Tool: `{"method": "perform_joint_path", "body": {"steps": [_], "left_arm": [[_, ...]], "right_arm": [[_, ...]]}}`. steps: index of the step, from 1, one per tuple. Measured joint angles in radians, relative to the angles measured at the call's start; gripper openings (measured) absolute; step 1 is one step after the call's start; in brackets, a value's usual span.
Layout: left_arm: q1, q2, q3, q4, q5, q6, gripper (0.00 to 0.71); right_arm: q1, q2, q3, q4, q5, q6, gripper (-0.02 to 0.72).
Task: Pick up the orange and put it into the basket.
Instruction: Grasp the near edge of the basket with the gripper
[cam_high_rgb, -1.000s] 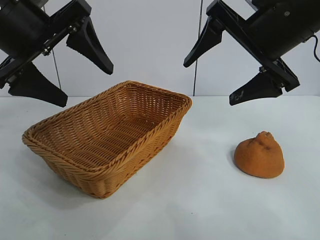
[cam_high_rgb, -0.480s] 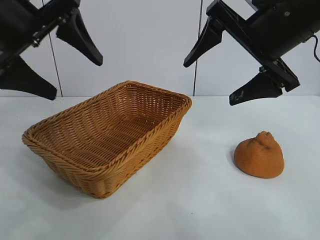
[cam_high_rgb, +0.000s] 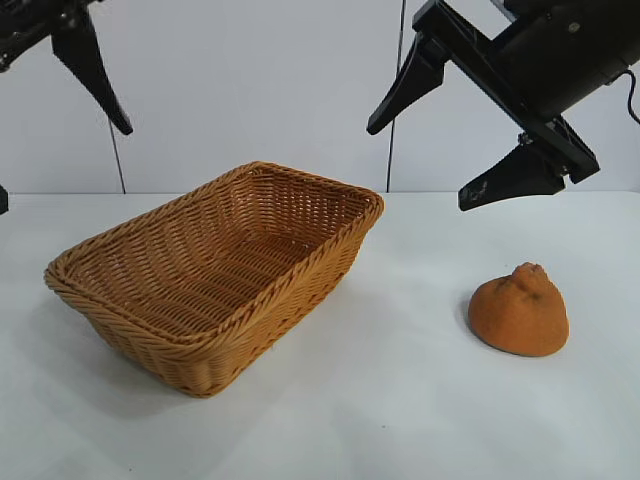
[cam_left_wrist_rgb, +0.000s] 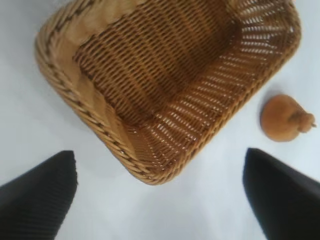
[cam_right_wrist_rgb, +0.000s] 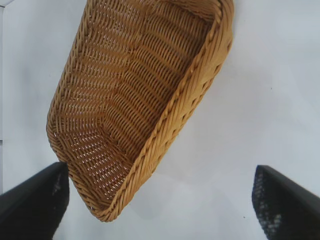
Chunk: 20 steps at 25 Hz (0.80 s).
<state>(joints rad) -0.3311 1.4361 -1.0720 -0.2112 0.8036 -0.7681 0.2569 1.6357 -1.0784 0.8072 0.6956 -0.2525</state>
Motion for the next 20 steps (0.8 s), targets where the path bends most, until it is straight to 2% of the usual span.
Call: {"method": "perform_joint_path", "body": {"steps": [3,6,14,20], "left_arm": [[-0.043,0.000,0.000,0.132,0.000,-0.232,0.639],[-0.057,0.004,0.000,0.218,-0.002,-0.375,0.639],[-0.057,0.107,0.041,0.154,-0.022,-0.397,0.639],[-0.057,0.189,0.091,0.129,-0.124,-0.397,0.639]], "right_arm": [[0.000,0.000,0.000,0.000,0.000,0.000,0.680],[0.000,0.000,0.000,0.000,0.000,0.000,0.680],[0.000,0.000,0.000,0.000,0.000,0.000,0.680],[0.000,0.000,0.000,0.000,0.000,0.000,0.680]]}}
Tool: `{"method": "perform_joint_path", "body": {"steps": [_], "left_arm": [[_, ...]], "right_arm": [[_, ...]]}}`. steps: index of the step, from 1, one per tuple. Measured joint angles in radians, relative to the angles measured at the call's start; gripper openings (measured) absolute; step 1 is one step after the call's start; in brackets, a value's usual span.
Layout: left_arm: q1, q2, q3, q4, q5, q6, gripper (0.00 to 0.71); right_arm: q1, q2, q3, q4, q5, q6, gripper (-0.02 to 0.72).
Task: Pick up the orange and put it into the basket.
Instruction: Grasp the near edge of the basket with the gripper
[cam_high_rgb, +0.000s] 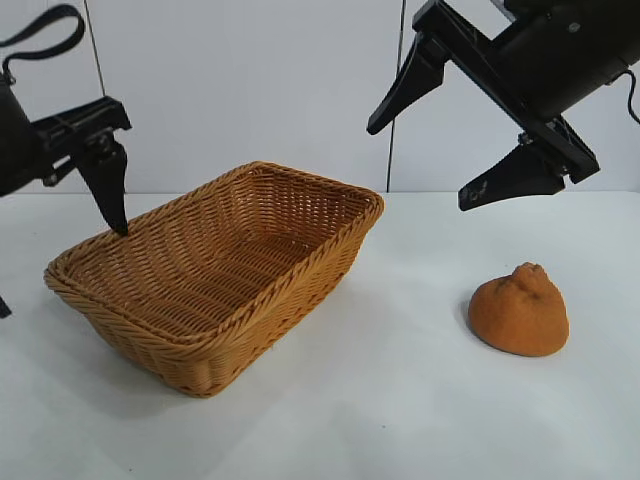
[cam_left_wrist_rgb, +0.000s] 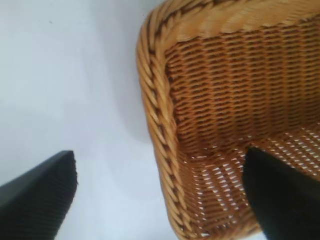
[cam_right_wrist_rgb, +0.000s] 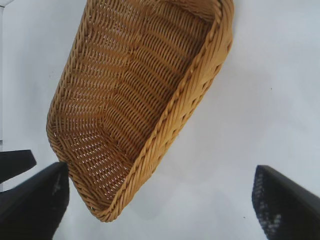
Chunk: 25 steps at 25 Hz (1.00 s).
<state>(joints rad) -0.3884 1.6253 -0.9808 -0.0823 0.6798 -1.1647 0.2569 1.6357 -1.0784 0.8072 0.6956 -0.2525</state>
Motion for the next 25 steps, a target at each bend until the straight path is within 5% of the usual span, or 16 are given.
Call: {"method": "perform_joint_path", "body": {"steps": [15,17,22,25], "left_arm": [[0.000,0.234,0.006,-0.018,-0.164,0.004,0.610],[0.000,0.234,0.006,-0.019,-0.170,0.004,0.524],[0.000,0.234,0.006,-0.040,-0.179,0.003,0.135],[0.000,0.234,0.006,-0.096,-0.190,0.008,0.084]], "right_arm": [[0.000,0.000,0.000,0.000,0.000,0.000,0.680],[0.000,0.000,0.000,0.000,0.000,0.000,0.680],[0.000,0.000,0.000,0.000,0.000,0.000,0.680],[0.000,0.000,0.000,0.000,0.000,0.000,0.680]]}}
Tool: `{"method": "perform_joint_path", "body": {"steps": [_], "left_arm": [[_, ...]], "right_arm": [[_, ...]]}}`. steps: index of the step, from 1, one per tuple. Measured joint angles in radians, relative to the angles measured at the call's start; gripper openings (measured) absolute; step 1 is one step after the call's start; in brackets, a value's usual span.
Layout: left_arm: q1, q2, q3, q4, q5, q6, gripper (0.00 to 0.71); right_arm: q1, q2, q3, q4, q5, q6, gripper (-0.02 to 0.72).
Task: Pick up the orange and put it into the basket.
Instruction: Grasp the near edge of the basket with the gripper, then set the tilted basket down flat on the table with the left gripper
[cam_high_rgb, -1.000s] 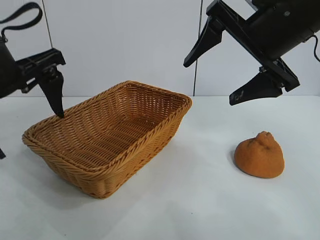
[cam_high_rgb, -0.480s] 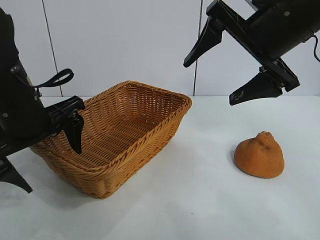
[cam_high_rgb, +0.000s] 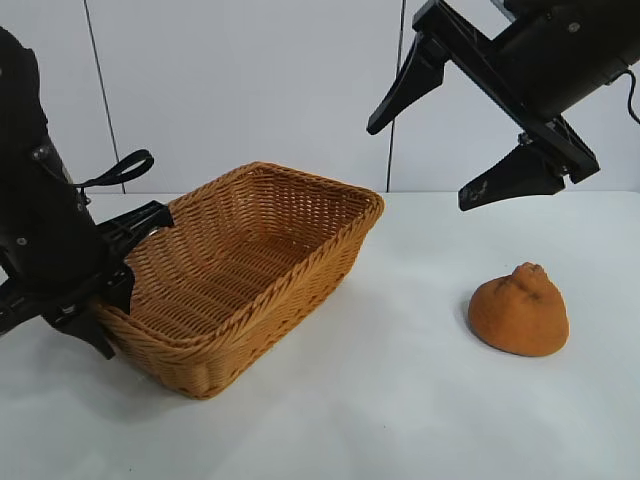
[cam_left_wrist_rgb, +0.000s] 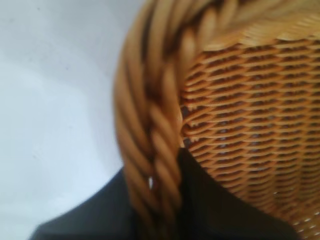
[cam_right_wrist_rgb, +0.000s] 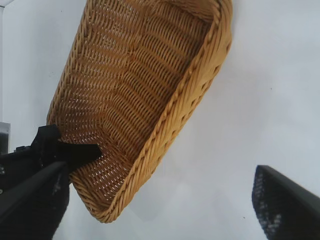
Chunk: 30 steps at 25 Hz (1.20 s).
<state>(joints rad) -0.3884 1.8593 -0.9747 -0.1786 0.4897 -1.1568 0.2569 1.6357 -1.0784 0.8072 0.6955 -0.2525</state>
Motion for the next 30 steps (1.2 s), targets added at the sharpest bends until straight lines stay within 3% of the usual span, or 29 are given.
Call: {"method": "perform_joint_path", "body": {"steps": [3,8,19,25,30], "left_arm": [[0.003,0.000,-0.010,-0.056,0.011,0.044,0.084],[0.048,0.001,-0.084,-0.117,0.060,0.142,0.084],[0.141,0.005,-0.214,-0.126,0.117,0.375,0.084],[0.176,0.012,-0.290,-0.127,0.189,0.516,0.084],[0.185,0.098,-0.419,-0.135,0.319,0.677,0.084]], "right_arm": [[0.000,0.000,0.000,0.000,-0.001,0.000,0.680],[0.000,0.000,0.000,0.000,-0.001,0.000,0.680],[0.000,0.000,0.000,0.000,-0.001,0.000,0.680],[0.000,0.000,0.000,0.000,0.000,0.000,0.680],[0.000,0.000,0.000,0.000,0.004,0.000,0.680]]}}
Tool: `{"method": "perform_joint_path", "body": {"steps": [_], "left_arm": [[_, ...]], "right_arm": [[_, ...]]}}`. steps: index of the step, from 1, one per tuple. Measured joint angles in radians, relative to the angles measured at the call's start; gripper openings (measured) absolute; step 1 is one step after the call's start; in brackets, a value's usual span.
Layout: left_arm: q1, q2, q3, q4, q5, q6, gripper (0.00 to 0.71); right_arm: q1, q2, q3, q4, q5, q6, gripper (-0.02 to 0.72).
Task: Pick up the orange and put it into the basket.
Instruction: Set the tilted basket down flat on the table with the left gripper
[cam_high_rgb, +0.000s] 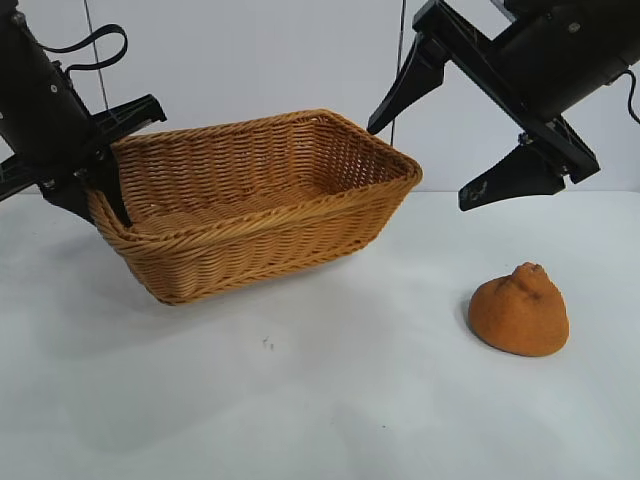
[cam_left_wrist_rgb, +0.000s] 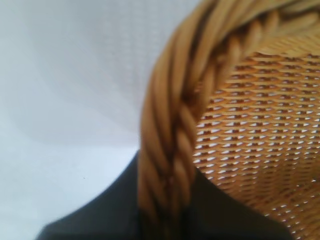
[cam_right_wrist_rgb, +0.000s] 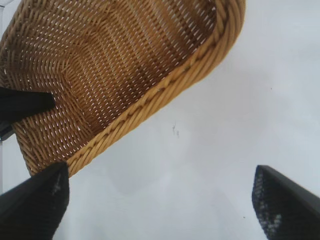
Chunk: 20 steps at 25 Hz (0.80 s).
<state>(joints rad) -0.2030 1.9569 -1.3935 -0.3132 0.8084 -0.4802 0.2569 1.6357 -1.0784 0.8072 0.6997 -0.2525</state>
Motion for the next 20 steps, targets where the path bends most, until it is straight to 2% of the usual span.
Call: {"method": "perform_joint_path", "body": {"steps": [6,13,20], "left_arm": [[-0.002,0.068,-0.108,-0.001,0.113,0.179,0.084],[-0.002,0.068,-0.108,-0.001,0.166,0.281,0.084],[-0.002,0.068,-0.060,-0.002,0.143,0.295,0.084]], "right_arm": [[0.000,0.000,0.000,0.000,0.003,0.000,0.680],[0.000,0.000,0.000,0.000,0.003,0.000,0.680],[0.000,0.000,0.000,0.000,0.003,0.000,0.680]]}}
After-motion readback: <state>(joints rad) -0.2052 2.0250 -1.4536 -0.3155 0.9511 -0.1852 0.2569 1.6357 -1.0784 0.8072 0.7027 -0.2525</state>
